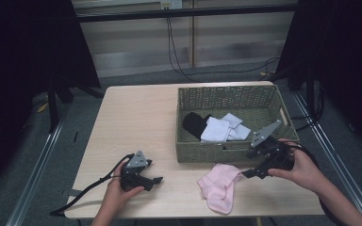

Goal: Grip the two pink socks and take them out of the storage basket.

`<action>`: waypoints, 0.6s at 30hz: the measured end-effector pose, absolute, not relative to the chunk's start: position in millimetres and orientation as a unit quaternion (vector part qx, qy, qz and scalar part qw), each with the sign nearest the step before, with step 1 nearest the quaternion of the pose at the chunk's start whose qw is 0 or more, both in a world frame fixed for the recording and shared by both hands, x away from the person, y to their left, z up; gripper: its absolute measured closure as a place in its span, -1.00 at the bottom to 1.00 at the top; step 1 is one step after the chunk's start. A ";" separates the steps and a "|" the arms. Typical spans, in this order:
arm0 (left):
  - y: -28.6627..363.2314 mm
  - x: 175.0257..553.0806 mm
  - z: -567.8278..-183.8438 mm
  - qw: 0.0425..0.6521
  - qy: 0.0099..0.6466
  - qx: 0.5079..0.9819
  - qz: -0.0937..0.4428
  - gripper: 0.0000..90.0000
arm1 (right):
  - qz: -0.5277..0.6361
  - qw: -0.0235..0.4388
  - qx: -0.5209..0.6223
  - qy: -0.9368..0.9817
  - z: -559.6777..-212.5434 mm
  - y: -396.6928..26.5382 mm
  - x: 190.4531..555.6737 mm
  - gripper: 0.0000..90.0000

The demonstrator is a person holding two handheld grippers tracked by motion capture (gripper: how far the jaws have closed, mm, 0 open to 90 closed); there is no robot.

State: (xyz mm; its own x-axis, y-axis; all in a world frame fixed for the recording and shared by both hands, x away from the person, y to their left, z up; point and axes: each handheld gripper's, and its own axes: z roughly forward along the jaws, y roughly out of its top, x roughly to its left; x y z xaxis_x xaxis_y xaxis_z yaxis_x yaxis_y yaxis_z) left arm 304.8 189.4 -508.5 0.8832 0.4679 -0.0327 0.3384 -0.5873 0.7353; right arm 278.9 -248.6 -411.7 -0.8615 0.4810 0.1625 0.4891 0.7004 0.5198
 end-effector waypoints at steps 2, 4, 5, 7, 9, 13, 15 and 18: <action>189.4 304.8 -508.5 0.393 0.227 0.887 0.082 -0.56 | -0.289 0.006 -0.268 -0.919 -420.5 -249.9 277.2 -0.44; 189.4 304.8 -508.5 0.394 0.227 0.887 0.082 -0.56 | -0.289 0.004 -0.269 -0.919 -423.2 -250.4 276.9 -0.45; 189.4 304.8 -508.5 0.393 0.227 0.887 0.082 -0.56 | -0.289 0.004 -0.270 -0.918 -425.8 -250.5 276.2 -0.45; 189.4 304.8 -508.5 0.393 0.228 0.887 0.082 -0.56 | -0.291 0.004 -0.272 -0.917 -431.1 -250.9 274.9 -0.45; 189.4 304.8 -508.5 0.393 0.228 0.887 0.082 -0.56 | -0.290 0.001 -0.270 -0.918 -435.6 -251.1 274.0 -0.45; 189.4 304.8 -508.5 0.393 0.227 0.887 0.082 -0.56 | -0.297 0.001 -0.271 -0.915 -444.1 -252.4 272.5 -0.45; 189.4 304.8 -508.5 0.393 0.228 0.887 0.082 -0.56 | -0.300 0.003 -0.270 -0.915 -449.1 -252.4 271.7 -0.45; 189.4 304.8 -508.5 0.393 0.227 0.887 0.082 -0.56 | -0.300 0.003 -0.273 -0.914 -456.9 -251.5 269.0 -0.45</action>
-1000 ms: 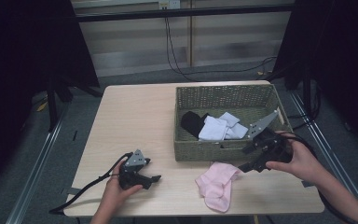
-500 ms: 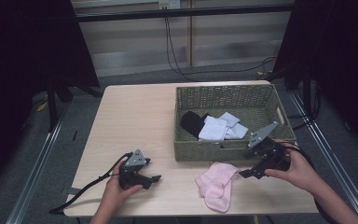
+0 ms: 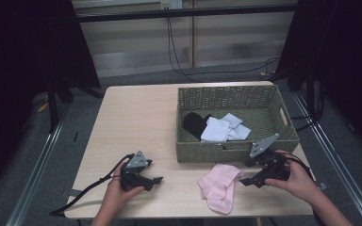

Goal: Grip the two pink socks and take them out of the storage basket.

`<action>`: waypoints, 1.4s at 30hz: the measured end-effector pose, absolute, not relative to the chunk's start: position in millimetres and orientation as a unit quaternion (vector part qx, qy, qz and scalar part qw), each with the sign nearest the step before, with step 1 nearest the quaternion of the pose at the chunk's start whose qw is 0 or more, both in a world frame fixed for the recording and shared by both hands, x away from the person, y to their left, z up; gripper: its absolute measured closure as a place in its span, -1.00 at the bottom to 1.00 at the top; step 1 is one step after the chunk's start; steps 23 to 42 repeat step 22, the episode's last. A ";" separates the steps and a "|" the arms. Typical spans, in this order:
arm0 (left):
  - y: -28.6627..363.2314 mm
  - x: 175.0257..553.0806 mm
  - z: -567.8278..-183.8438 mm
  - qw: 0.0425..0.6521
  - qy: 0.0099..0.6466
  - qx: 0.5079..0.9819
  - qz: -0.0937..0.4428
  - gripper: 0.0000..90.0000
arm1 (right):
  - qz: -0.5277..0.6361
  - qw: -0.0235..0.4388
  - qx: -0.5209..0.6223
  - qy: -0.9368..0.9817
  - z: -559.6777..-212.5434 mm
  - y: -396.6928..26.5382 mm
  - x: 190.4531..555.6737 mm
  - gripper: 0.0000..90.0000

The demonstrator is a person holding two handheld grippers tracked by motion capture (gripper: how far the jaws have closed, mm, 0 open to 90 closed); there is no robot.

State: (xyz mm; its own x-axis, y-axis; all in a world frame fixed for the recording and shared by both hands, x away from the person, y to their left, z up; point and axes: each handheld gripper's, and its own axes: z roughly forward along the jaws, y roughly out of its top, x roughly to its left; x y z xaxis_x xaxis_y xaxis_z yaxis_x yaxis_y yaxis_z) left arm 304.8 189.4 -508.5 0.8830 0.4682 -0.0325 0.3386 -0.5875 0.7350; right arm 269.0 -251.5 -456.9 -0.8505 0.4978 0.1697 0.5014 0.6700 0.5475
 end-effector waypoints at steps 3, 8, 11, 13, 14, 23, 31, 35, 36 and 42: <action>189.4 304.8 -508.5 0.393 0.227 0.887 0.082 -0.56 | -0.308 0.001 -0.270 -0.912 -467.4 -251.0 267.3 -0.45; 189.4 304.8 -508.5 0.394 0.227 0.887 0.082 -0.56 | -0.303 0.000 -0.267 -0.915 -486.1 -250.1 265.2 -0.51; 189.4 304.8 -508.5 0.393 0.227 0.887 0.083 -0.56 | -0.317 -0.010 -0.264 -0.911 -490.6 -251.6 264.1 -0.52; 189.4 304.8 -508.5 0.393 0.227 0.887 0.083 -0.56 | -0.325 -0.013 -0.267 -0.907 -491.7 -253.3 263.6 -0.52; 189.3 304.8 -508.5 0.394 0.227 0.887 0.082 -0.56 | -0.331 -0.022 -0.263 -0.906 -493.2 -254.5 262.0 -0.52; 189.4 304.7 -508.5 0.393 0.227 0.887 0.083 -0.56 | -0.324 -0.045 -0.248 -0.912 -494.3 -253.3 258.2 -0.53; 189.4 304.7 -508.5 0.393 0.227 0.887 0.083 -0.56 | -0.324 -0.045 -0.248 -0.912 -494.3 -253.3 258.2 -0.53; 189.4 304.7 -508.5 0.393 0.227 0.887 0.083 -0.56 | -0.324 -0.045 -0.248 -0.912 -494.3 -253.3 258.2 -0.53; 189.4 304.7 -508.5 0.393 0.227 0.887 0.083 -0.56 | -0.324 -0.045 -0.248 -0.912 -494.3 -253.3 258.2 -0.53; 189.4 304.7 -508.5 0.393 0.227 0.887 0.083 -0.56 | -0.324 -0.045 -0.248 -0.912 -494.3 -253.3 258.2 -0.53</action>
